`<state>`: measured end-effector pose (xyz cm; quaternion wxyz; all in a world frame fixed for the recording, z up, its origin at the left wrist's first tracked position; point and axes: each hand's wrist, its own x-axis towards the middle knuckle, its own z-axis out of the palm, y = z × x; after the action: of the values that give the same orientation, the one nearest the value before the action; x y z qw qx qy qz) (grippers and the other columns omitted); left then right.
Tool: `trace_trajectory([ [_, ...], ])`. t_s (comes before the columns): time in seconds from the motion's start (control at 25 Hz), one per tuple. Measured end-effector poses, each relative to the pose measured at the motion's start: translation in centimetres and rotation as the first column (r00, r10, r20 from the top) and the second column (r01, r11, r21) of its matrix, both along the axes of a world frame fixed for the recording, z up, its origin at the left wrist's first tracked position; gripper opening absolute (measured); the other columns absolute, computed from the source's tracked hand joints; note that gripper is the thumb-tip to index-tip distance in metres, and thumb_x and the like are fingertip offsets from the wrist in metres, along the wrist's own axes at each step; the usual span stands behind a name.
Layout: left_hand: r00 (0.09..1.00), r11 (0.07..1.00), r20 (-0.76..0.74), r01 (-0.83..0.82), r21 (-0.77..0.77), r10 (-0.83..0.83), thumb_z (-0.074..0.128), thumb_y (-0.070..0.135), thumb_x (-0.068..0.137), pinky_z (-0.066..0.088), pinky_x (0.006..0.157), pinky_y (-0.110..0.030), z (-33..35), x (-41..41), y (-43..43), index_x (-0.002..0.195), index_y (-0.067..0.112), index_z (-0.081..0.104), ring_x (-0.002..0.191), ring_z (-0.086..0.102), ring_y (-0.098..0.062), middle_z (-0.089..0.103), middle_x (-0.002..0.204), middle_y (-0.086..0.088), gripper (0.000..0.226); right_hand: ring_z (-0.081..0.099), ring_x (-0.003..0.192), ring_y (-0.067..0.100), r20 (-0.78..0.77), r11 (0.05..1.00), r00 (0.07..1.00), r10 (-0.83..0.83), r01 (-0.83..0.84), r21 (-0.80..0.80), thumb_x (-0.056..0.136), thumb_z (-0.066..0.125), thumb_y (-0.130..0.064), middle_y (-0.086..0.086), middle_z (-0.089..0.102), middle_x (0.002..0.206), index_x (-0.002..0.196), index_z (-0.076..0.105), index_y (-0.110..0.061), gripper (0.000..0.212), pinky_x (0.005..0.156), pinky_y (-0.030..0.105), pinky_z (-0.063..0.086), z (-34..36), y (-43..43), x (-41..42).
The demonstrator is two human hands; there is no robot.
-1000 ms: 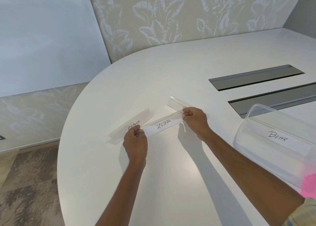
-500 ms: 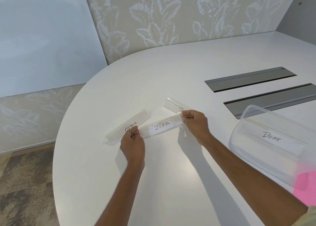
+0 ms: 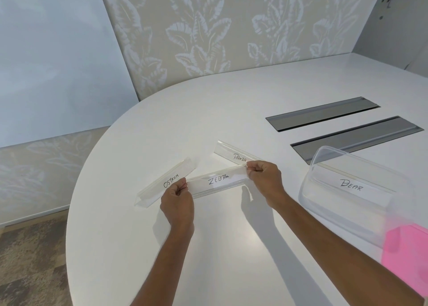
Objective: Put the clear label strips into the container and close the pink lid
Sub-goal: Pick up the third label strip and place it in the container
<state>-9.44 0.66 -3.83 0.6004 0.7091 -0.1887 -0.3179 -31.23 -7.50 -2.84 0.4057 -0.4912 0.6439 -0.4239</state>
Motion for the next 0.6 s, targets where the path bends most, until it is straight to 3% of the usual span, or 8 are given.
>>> trace_trajectory([
  [0.24,0.997,0.995,0.014,0.072,-0.069,-0.071,0.060,0.000,0.095,0.051,0.103,-0.024,2.2,-1.3,-1.0,0.116,0.018,0.081,0.114,0.071,-0.012,0.079,0.113,0.009,0.036,0.074,0.098,0.016,0.027,0.998,0.999,-0.044,0.045,-0.049,0.091,0.068,-0.009,-0.005,0.080,0.093,0.083,0.076,-0.035,0.029,0.093,0.033,0.058,3.0,0.9,-2.4],
  [0.44,0.989,0.983,0.020,0.146,-0.111,-0.145,0.061,0.000,0.093,0.053,0.110,-0.031,4.0,-3.3,-2.2,0.115,0.019,0.082,0.116,0.072,-0.012,0.080,0.113,0.008,0.036,0.074,0.100,0.015,0.067,0.990,0.993,-0.098,0.104,-0.096,0.093,0.069,-0.010,-0.007,0.080,0.100,0.097,0.077,-0.030,0.023,0.098,0.033,0.059,5.4,1.8,-5.1],
  [0.6,0.975,0.961,0.021,0.223,-0.164,-0.223,0.061,-0.002,0.093,0.054,0.111,-0.034,6.1,-5.8,-3.3,0.116,0.017,0.081,0.116,0.073,-0.014,0.080,0.114,0.006,0.036,0.074,0.101,0.015,0.066,0.974,0.982,-0.179,0.187,-0.132,0.093,0.067,-0.008,-0.008,0.079,0.100,0.104,0.079,-0.024,0.023,0.088,0.026,0.058,7.5,2.8,-7.9],
])
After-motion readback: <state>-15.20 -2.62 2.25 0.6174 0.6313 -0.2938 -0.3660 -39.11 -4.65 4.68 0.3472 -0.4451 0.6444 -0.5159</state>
